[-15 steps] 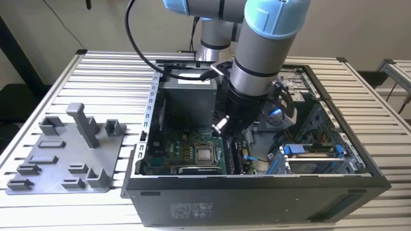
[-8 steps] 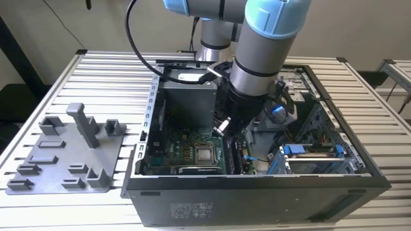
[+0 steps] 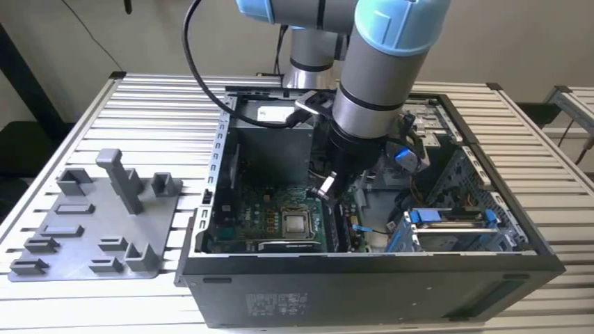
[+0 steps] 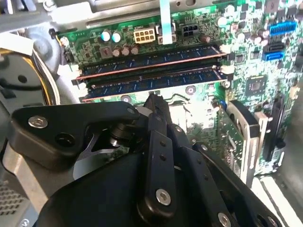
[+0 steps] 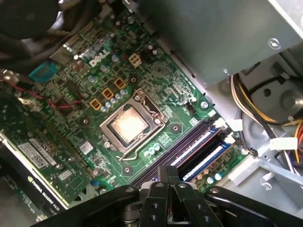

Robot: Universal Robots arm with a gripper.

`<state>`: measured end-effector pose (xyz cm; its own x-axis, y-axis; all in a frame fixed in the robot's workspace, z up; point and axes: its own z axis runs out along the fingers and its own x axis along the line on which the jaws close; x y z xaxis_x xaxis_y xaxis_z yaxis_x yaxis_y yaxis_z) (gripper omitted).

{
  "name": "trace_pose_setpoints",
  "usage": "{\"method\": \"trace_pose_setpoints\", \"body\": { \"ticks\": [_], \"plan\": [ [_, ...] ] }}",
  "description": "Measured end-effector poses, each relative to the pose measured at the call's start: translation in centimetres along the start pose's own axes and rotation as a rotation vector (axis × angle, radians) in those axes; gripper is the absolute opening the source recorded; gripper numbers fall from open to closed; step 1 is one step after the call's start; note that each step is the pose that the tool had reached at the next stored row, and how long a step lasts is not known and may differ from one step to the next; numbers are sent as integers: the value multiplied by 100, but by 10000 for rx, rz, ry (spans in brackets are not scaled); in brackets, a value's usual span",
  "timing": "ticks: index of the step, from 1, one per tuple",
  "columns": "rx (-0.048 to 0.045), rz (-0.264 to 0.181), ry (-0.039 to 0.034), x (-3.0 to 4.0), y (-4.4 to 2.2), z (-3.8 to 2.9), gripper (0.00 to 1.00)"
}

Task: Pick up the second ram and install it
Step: 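Press down the second ram until it locks into place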

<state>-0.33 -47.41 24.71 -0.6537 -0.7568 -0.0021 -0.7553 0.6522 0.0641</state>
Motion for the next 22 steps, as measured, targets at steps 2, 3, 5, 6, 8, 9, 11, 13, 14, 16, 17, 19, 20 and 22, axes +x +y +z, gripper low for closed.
{"method": "trace_pose_setpoints", "body": {
  "ticks": [2,3,5,6,8,9,11,13,14,16,17,19,20,22],
  "plan": [
    [0,-369,23,0,0,0,11],
    [1,-549,33,0,0,0,11],
    [4,-914,54,0,0,0,11],
    [5,-1093,63,0,0,0,11],
    [8,-1458,85,0,0,0,11],
    [10,-1637,94,0,0,0,11],
    [14,-2013,114,0,0,0,11],
    [19,-2373,133,0,0,0,11],
    [22,-2552,141,0,0,0,11],
    [34,-2918,157,-1,0,2,11],
    [37,-3092,165,-1,0,4,11],
    [51,-3462,178,0,-1,13,11],
    [57,-3642,184,0,-1,18,11],
    [71,-4007,198,0,-2,26,11]
  ]
}}
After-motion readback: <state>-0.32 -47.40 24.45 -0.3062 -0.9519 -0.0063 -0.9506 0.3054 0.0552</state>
